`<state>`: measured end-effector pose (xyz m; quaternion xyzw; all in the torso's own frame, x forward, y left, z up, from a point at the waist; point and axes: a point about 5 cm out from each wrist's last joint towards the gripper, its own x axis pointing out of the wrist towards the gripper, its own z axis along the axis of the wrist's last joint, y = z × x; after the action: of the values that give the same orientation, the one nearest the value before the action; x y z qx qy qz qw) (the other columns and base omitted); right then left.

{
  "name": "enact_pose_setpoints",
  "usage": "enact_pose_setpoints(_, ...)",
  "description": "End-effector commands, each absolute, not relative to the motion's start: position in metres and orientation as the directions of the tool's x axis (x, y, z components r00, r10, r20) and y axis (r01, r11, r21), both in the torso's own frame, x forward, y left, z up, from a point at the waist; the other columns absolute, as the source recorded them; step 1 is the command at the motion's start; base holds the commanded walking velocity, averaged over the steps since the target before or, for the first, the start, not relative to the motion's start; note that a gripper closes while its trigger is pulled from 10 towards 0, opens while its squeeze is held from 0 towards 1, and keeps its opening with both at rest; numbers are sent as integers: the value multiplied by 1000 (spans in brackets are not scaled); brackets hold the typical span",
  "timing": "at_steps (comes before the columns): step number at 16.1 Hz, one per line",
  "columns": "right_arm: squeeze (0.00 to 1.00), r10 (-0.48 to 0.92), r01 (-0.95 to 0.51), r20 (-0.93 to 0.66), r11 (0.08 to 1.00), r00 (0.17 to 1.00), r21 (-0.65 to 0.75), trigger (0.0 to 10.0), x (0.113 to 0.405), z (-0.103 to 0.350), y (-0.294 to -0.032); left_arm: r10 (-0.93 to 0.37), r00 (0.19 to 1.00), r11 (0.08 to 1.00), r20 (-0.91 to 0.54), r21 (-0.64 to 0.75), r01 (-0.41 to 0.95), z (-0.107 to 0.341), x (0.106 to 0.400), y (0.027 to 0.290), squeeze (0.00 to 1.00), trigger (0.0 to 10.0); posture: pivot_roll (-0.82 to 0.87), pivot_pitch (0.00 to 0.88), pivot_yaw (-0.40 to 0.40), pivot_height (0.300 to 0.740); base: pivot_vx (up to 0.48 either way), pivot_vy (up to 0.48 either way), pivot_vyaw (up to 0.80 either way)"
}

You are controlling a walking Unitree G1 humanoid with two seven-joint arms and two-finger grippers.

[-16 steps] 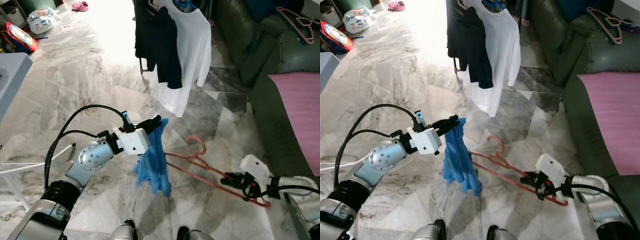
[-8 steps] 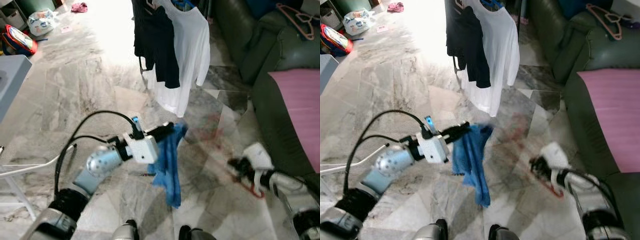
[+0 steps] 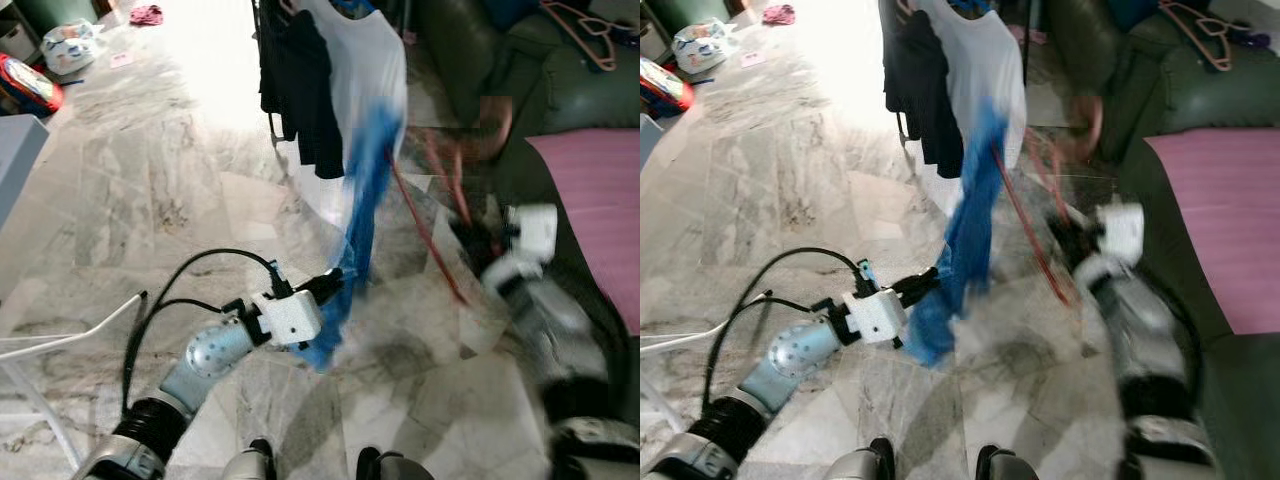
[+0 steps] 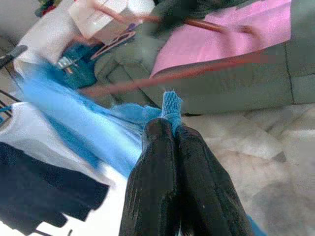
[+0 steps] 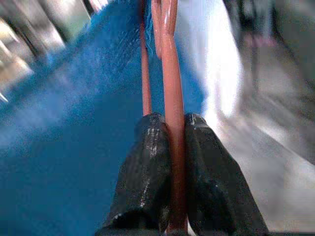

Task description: Hang hanger

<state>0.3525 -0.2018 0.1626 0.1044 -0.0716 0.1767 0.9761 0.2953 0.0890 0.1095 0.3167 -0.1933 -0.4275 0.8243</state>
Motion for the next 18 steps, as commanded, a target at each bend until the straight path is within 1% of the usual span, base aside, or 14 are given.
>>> enact_pose_setpoints(1, 0, 305, -395, 317, 875, 898, 279, 10000, 356, 196, -193, -824, 566, 408, -8, 685, 604, 98, 293, 91, 0, 10000, 48, 233, 29, 740, 0, 0, 0)
enact_pose_setpoints(3, 0, 345, -476, 368, 800, 863, 365, 10000, 355, 211, -172, -818, 574, 411, -14, 685, 601, 95, 294, 88, 0, 10000, 42, 225, 21, 740, 0, 0, 0)
enact_pose_setpoints(4, 0, 407, -552, 396, 738, 823, 389, 10000, 351, 218, -151, -807, 591, 420, -8, 696, 583, 94, 296, 86, 0, 10000, 40, 224, 19, 740, 0, 0, 0)
enact_pose_setpoints(5, 0, 437, -585, 402, 697, 805, 414, 10000, 347, 220, -140, -800, 599, 429, 2, 700, 571, 95, 297, 85, 0, 10000, 40, 223, 16, 740, 0, 0, 0)
enact_pose_setpoints(7, 0, 448, -622, 433, 602, 782, 501, 10000, 340, 225, -124, -793, 609, 434, -3, 699, 569, 93, 298, 84, 0, 10000, 40, 222, 12, 740, 0, 0, 0)
enact_pose_setpoints(8, 0, 418, -613, 449, 555, 790, 561, 10000, 340, 231, -122, -793, 609, 430, -10, 699, 571, 90, 297, 83, 0, 10000, 41, 222, 11, 740, 0, 0, 0)
enact_pose_setpoints(9, 0, 431, -627, 455, 558, 779, 543, 10000, 340, 234, -118, -792, 610, 429, -14, 698, 573, 89, 296, 83, 0, 10000, 40, 222, 11, 740, 0, 0, 0)
enact_pose_setpoints(10, 0, 445, -633, 451, 563, 774, 531, 10000, 338, 236, -116, -791, 611, 430, -15, 698, 573, 88, 296, 82, 0, 10000, 39, 222, 10, 740, 0, 0, 0)
enact_pose_setpoints(11, 0, 442, -600, 414, 670, 796, 438, 10000, 340, 233, -115, -793, 610, 429, -11, 701, 570, 87, 295, 80, 0, 10000, 36, 221, 7, 740, 0, 0, 0)
enact_pose_setpoints(12, 0, 408, -516, 362, 809, 838, 283, 10000, 345, 227, -119, -791, 612, 432, -5, 704, 564, 87, 296, 79, 0, 10000, 37, 221, 5, 740, 0, 0, 0)
enact_pose_setpoints(13, 0, 354, -446, 346, 863, 869, 237, 10000, 349, 225, -124, -789, 614, 438, 3, 704, 559, 88, 296, 78, 0, 10000, 36, 221, 4, 740, 0, 0, 0)
enact_pose_setpoints(14, 0, 303, -380, 338, 904, 891, 193, 10000, 352, 224, -131, -785, 619, 446, 12, 705, 552, 89, 297, 79, 0, 10000, 36, 222, 1, 740, 0, 0, 0)
enact_pose_setpoints(16, 0, 274, -307, 339, 951, 900, 46, 10000, 355, 222, -136, -776, 630, 470, 27, 690, 550, 90, 297, 78, 0, 10000, 34, 223, -2, 740, 0, 0, 0)
enact_pose_setpoints(18, 0, 288, -298, 341, 954, 895, -23, 10000, 356, 219, -133, -780, 626, 481, 26, 664, 572, 86, 294, 75, 0, 10000, 32, 224, -5, 740, 0, 0, 0)
